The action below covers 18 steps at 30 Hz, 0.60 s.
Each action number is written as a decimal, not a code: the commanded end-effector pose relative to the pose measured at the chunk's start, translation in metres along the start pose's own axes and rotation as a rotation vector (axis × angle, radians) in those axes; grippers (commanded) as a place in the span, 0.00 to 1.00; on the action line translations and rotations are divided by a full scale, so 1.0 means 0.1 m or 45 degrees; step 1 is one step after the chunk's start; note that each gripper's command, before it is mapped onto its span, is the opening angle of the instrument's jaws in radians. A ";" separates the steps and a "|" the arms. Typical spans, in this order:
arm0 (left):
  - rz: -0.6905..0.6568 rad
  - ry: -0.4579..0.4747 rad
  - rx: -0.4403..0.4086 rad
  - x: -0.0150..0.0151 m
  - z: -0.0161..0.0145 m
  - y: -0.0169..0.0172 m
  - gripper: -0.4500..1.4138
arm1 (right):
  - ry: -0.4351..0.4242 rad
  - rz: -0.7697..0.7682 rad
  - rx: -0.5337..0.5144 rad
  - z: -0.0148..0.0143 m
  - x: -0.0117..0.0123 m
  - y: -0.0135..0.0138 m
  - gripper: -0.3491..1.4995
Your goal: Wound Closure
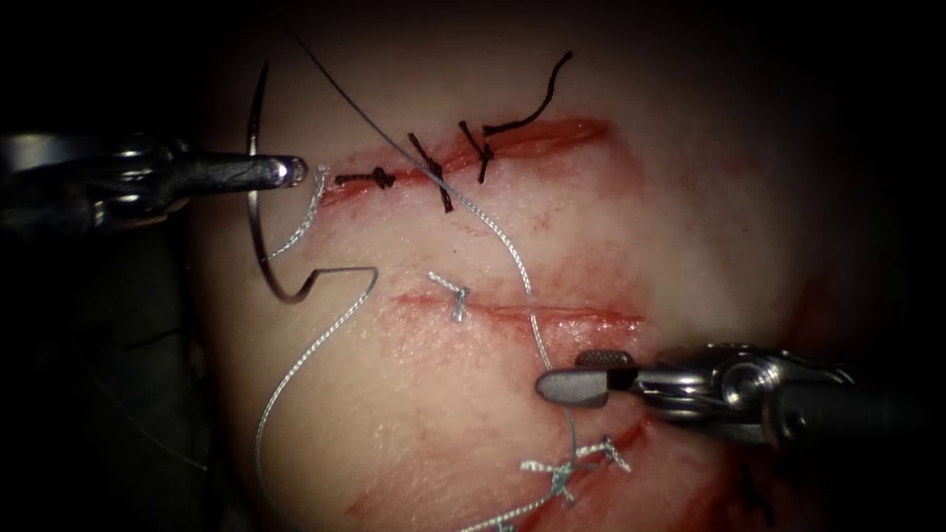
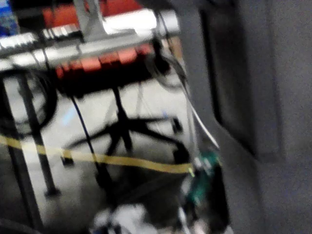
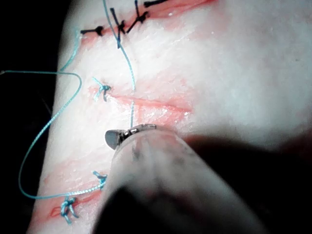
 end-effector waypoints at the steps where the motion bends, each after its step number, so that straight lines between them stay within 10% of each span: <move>1: 0.000 -0.001 -0.001 -0.002 0.004 -0.006 0.00 | 0.006 -0.006 0.001 0.014 0.003 -0.004 0.39; 10: 0.000 -0.011 0.002 -0.003 0.004 -0.007 0.00 | 0.048 -0.024 0.036 0.034 0.013 -0.010 0.24; 18: -0.003 -0.015 -0.001 -0.005 0.006 -0.005 0.00 | 0.050 -0.052 0.040 0.034 0.011 -0.006 0.50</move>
